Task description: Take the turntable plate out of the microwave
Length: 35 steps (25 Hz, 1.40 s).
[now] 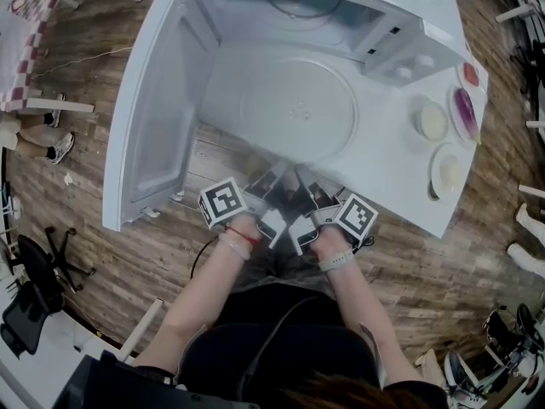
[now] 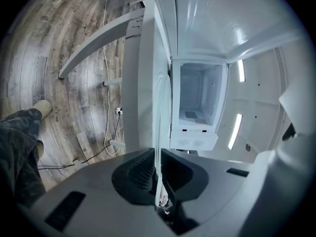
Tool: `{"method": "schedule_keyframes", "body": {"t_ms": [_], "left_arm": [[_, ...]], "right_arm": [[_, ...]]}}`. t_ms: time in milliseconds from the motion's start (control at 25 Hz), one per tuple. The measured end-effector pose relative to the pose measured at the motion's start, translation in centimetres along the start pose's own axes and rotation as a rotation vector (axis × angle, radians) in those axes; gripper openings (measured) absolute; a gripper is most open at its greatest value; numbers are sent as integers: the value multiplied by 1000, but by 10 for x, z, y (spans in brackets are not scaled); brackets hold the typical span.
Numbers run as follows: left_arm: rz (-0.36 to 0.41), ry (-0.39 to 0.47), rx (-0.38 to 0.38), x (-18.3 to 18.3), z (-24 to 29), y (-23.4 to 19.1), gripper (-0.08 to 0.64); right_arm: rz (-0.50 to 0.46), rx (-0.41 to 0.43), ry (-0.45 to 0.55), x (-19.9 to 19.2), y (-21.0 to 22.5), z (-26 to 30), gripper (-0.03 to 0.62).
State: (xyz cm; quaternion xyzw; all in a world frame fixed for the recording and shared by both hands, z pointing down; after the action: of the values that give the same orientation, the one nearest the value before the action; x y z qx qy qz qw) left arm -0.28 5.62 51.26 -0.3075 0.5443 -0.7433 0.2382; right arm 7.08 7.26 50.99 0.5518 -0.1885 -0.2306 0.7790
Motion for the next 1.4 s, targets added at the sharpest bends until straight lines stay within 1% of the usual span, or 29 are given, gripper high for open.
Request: {"method": "schedule_keyframes", "body": {"t_ms": [120,200,400,560,720,800,880,1040,1280,1400], "left_arm": [[-48,16,-42,0,-1,3,38],[-65,26,-49,0,-3,3,38],[-54,23,-23,3,-6,-1,38],[-66,29,-38,7,-4,5,38],[-39,28,-11,10,-5,1,38],[-56,37,-31,9,-5,2,38],[-60,38,-34,9,-5,1,38],[-95,44,-61,7,-2,4,38],[-98,41,-81,6,-3,4,38],[-99,40,-86,5,-4,4,38]], "right_arm": [[14,4,2,0,0,1,44],[25,9,7,0,-1,1,44],[47,3,20,0,0,1,44],[62,14,23,-1,-4,4,44],[56,22,20,-1,-5,6,44],[49,23,15,-1,-5,5,44],[44,18,9,0,-5,4,44],[4,16,-21,-2,-5,-3,44],[-114,40,-71,-5,-9,-15,44],[-136,49,-69,-4,-11,-17,44]]}}
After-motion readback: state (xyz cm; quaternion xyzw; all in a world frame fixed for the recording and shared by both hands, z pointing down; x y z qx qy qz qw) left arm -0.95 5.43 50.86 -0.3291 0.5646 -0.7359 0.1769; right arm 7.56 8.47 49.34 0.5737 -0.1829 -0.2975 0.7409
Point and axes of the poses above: the fingertips, and each gripper's own axes: z forward along the fingers, y to its right, x out of its top, the point moved 2 cm from there along -z, backward along the fingers, and after that the axes turned 4 degrees about -z, right-handed, at the moved point
